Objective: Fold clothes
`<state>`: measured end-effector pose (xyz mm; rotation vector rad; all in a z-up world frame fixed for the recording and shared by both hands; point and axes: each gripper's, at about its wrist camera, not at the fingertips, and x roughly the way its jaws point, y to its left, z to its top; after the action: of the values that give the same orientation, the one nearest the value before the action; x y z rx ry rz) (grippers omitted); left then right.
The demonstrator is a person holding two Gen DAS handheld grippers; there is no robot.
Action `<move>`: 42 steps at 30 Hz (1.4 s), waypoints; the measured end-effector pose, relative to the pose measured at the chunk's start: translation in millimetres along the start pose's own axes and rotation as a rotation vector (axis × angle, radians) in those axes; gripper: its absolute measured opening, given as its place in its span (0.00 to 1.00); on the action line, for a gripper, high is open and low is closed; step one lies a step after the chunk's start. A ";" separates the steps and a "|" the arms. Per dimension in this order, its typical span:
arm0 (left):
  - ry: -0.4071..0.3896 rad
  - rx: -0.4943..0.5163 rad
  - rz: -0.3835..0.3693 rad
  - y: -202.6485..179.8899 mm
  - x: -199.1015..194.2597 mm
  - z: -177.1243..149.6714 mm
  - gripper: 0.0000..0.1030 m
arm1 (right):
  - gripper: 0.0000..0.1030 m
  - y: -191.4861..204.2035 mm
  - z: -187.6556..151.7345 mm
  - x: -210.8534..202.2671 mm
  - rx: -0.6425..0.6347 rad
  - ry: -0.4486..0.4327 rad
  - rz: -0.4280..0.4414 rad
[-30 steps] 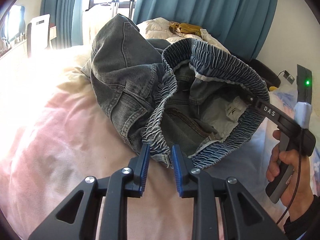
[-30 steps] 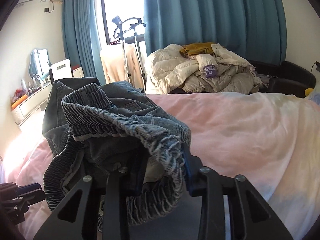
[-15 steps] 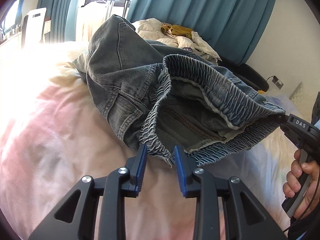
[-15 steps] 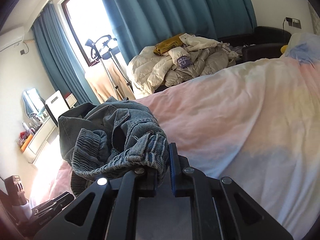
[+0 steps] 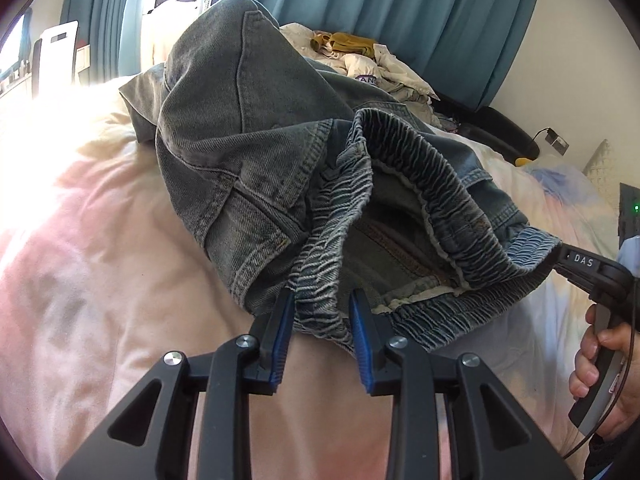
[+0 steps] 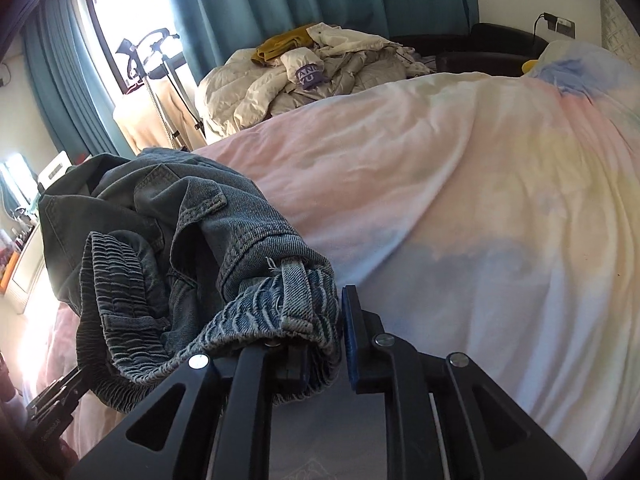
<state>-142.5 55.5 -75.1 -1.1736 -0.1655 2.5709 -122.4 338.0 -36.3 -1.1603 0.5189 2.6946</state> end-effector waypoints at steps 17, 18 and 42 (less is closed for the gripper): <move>0.024 -0.029 0.004 13.6 -1.3 -10.9 0.28 | 0.51 19.8 -12.9 -26.9 -0.115 0.000 -0.081; 0.027 -0.032 0.004 14.4 -0.6 -11.1 0.29 | 0.51 25.6 -15.7 -27.4 -0.145 0.005 -0.083; 0.091 -0.054 -0.006 21.0 11.9 -21.8 0.31 | 0.11 -76.9 6.5 19.5 0.381 0.055 0.196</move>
<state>-138.2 39.0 -102.8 -1.3051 -0.2190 2.5165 -118.5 412.0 -65.6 -1.1244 1.1499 2.5576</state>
